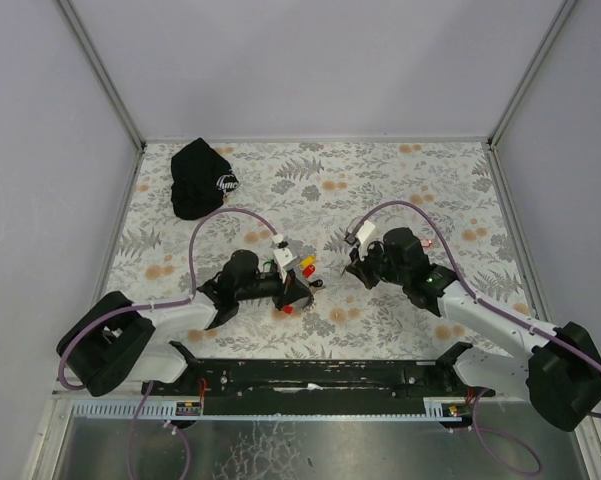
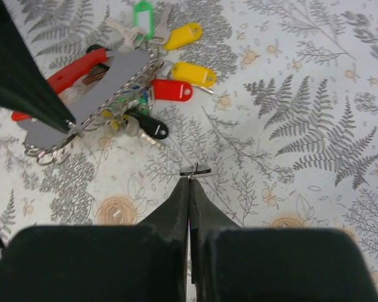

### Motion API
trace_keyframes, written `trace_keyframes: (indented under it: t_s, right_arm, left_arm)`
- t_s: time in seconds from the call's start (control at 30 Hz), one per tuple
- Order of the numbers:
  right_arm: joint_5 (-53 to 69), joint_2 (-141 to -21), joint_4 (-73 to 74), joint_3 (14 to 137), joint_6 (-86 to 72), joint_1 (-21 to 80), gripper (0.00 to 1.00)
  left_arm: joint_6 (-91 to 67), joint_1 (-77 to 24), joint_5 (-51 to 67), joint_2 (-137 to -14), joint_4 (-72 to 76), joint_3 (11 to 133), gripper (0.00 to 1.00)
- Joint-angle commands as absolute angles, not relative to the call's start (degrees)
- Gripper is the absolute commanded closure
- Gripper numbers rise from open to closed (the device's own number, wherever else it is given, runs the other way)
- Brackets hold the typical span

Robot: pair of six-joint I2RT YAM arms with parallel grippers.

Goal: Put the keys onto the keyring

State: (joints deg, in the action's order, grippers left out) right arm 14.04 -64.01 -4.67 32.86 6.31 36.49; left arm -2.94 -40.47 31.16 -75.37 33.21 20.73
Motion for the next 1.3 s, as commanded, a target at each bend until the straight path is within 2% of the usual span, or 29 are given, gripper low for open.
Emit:
trace_keyframes:
  t_s: [0.0,0.4,0.9,1.27]
  right_arm:
    - [21.64,-63.5,0.71,36.51,11.41,36.91,1.0]
    - [40.28,-66.38,6.68,40.48,22.55,36.87,1.0]
    - [45.84,-70.14,2.31,38.69,24.39,38.59,1.0]
    - [43.39,-71.04,5.48,39.9,26.25,41.43,1.0]
  left_arm:
    - [-1.79,-40.7,32.98,-73.44,39.52,19.68,1.0]
    - [-0.54,-40.77,37.57,-71.84,42.54,17.61,1.0]
    - [2.2,-42.34,39.28,-74.6,38.34,19.91,1.0]
    - [4.91,-43.15,39.45,-73.49,32.68,21.87,1.0]
